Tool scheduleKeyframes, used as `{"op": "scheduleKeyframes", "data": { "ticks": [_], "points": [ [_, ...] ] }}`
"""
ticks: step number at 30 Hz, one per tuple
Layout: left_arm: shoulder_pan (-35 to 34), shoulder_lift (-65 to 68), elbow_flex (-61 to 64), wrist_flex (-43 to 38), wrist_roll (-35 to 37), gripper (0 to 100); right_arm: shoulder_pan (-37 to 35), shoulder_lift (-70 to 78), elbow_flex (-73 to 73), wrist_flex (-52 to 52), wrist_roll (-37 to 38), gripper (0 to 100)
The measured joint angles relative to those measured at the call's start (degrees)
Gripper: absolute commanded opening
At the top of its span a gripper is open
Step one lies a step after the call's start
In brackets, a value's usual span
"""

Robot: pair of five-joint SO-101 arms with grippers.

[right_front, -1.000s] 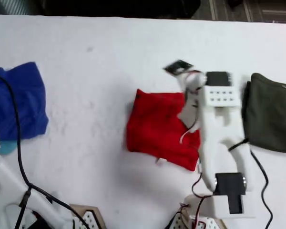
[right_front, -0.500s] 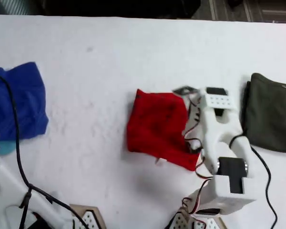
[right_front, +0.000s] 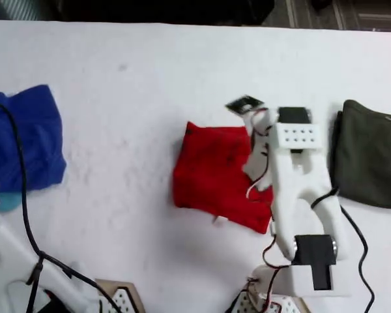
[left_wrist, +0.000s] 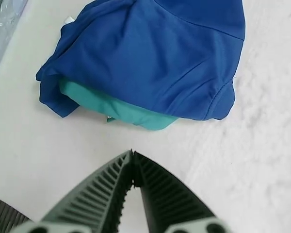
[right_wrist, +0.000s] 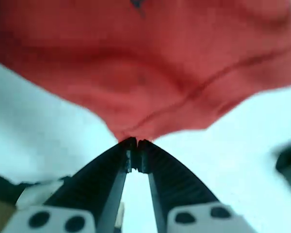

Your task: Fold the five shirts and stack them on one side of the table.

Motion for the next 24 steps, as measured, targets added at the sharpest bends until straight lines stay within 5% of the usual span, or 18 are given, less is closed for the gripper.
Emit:
{"op": "scheduleKeyframes", "data": {
  "ticks": [7, 15, 24],
  "points": [
    [0.0, 0.0, 0.0, 1.6, 0.0, 2, -0.4, 7.4, 8.9, -13.1, -0.1, 1.8],
    [0.0, 0.0, 0.0, 1.6, 0.0, 2, 6.2, 7.9, 11.5, -2.3, -0.2, 1.8],
    [0.0, 0.0, 0.0, 1.6, 0.1, 2, 6.1, -0.1, 1.1, 0.9, -0.4, 2.1]
  ]
}}
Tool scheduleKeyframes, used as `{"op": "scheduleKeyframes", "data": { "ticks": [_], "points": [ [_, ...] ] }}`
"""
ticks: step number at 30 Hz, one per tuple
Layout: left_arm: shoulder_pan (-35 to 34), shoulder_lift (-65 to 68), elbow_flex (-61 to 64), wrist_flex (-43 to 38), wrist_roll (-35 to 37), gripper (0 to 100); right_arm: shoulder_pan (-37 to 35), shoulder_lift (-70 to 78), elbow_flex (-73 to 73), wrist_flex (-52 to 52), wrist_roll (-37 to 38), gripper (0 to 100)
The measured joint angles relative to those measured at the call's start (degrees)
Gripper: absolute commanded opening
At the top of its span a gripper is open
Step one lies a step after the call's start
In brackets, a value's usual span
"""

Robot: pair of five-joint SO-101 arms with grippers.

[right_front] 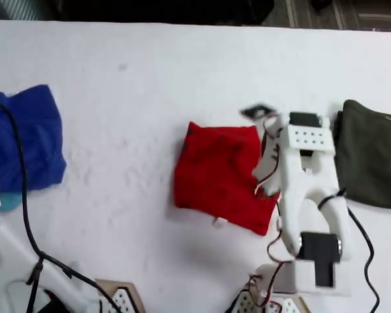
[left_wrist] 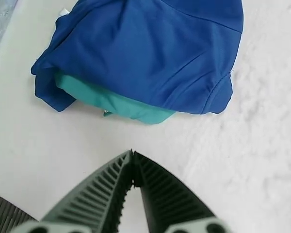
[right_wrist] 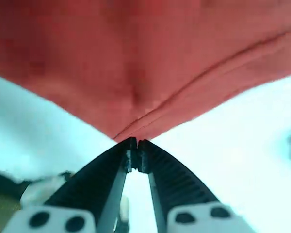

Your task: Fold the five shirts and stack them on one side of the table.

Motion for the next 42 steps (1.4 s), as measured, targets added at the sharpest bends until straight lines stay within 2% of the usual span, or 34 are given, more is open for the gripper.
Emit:
{"op": "scheduleKeyframes", "data": {
  "ticks": [3, 9, 18, 28, 30, 33, 42],
  "points": [
    [0.0, 0.0, 0.0, 0.0, 0.0, 2, -0.2, -1.4, -5.7, 0.1, -5.2, 4.7],
    [0.0, 0.0, 0.0, 0.0, 0.0, 2, -0.2, 5.3, -12.7, -1.2, -19.3, 22.8],
    [0.0, 0.0, 0.0, 0.0, 0.0, 2, 0.0, 21.5, -23.2, -1.3, -30.8, 23.5],
    [0.0, 0.0, 0.0, 0.0, 0.0, 2, -0.1, 33.0, -31.8, -1.5, -37.6, 23.0],
    [0.0, 0.0, 0.0, 0.0, 0.0, 2, -0.1, 33.8, -32.0, -1.6, -38.0, 18.0],
    [0.0, 0.0, 0.0, 0.0, 0.0, 2, -0.1, 33.8, -32.4, -1.4, -38.1, 2.0],
    [0.0, 0.0, 0.0, 0.0, 0.0, 2, 0.0, 28.9, -34.9, -1.3, -33.6, 1.9]
  ]
}}
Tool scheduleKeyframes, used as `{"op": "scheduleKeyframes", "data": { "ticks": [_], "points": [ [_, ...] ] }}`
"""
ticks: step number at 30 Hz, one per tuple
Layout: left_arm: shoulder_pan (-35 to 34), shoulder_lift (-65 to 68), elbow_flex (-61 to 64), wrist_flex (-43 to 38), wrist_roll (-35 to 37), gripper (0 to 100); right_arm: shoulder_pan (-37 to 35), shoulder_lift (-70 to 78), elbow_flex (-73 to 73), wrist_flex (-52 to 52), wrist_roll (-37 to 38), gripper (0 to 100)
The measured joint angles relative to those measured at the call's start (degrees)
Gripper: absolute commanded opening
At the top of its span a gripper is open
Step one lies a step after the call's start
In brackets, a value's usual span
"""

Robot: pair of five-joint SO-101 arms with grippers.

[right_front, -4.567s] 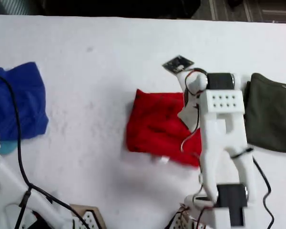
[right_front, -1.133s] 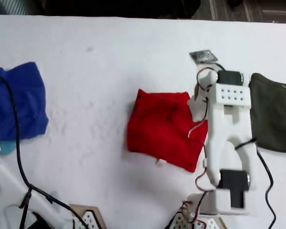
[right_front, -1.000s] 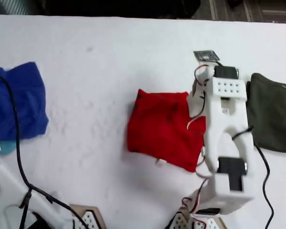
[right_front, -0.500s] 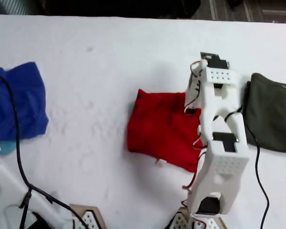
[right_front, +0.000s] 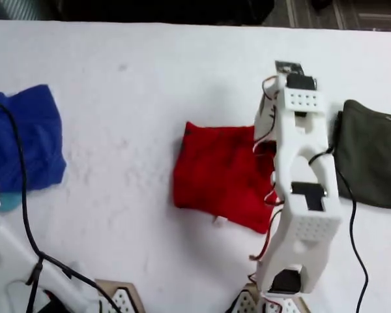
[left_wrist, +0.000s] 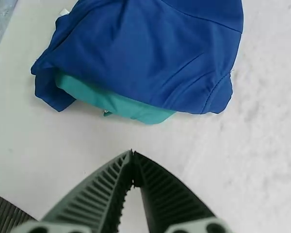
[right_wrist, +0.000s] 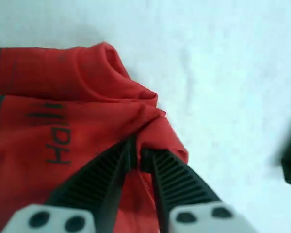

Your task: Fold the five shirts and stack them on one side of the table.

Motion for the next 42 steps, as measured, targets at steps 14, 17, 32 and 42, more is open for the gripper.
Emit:
{"op": "scheduleKeyframes", "data": {
  "ticks": [14, 17, 32, 42],
  "points": [
    [0.0, 0.0, 0.0, 0.0, 0.0, 2, -6.9, -2.7, -3.0, -12.0, 14.5, 1.9],
    [0.0, 0.0, 0.0, 0.0, 0.0, 2, -7.6, -2.7, -3.3, -15.6, 16.6, 1.9],
    [0.0, 0.0, 0.0, 0.0, 0.0, 2, -6.0, 2.1, -3.8, -15.4, 17.7, 24.8],
    [0.0, 0.0, 0.0, 0.0, -0.1, 2, -7.9, -4.4, -13.5, 5.2, 11.7, 30.7]
  ]
}}
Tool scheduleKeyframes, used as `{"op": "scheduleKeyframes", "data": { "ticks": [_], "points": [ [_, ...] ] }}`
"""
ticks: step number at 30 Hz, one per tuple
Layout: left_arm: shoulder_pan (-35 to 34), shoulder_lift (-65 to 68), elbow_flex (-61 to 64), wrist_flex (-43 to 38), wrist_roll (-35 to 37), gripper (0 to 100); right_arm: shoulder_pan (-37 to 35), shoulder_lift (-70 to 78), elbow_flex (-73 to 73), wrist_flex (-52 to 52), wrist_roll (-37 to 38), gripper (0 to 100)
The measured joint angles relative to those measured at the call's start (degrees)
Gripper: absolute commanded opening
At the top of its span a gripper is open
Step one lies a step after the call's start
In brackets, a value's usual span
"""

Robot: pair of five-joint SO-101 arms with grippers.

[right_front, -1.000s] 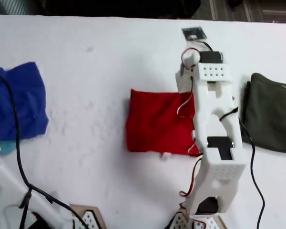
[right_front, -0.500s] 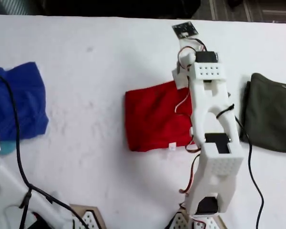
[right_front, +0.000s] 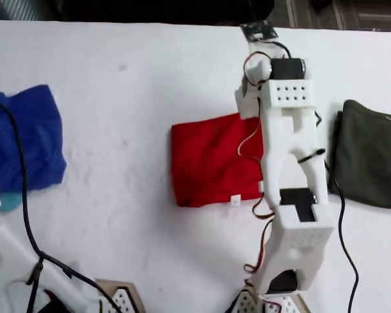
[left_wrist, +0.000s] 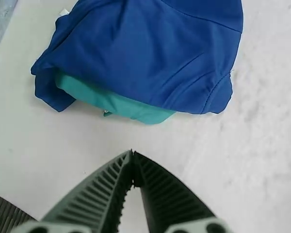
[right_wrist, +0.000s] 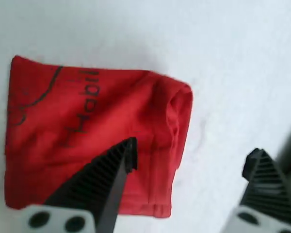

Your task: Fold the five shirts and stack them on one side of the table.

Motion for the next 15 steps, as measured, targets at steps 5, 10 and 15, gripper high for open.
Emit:
{"op": "scheduleKeyframes", "data": {
  "ticks": [5, 10, 15],
  "points": [
    [0.0, 0.0, 0.0, 0.0, 0.1, 2, 1.8, -0.4, 5.4, 3.4, -0.1, 19.1],
    [0.0, 0.0, 0.0, 0.0, 0.0, 2, 2.8, -0.3, 15.4, 3.3, -0.1, 21.4],
    [0.0, 0.0, 0.0, 0.0, 0.0, 2, 3.3, -0.4, 22.3, 1.5, -0.1, 22.4]
  ]
}}
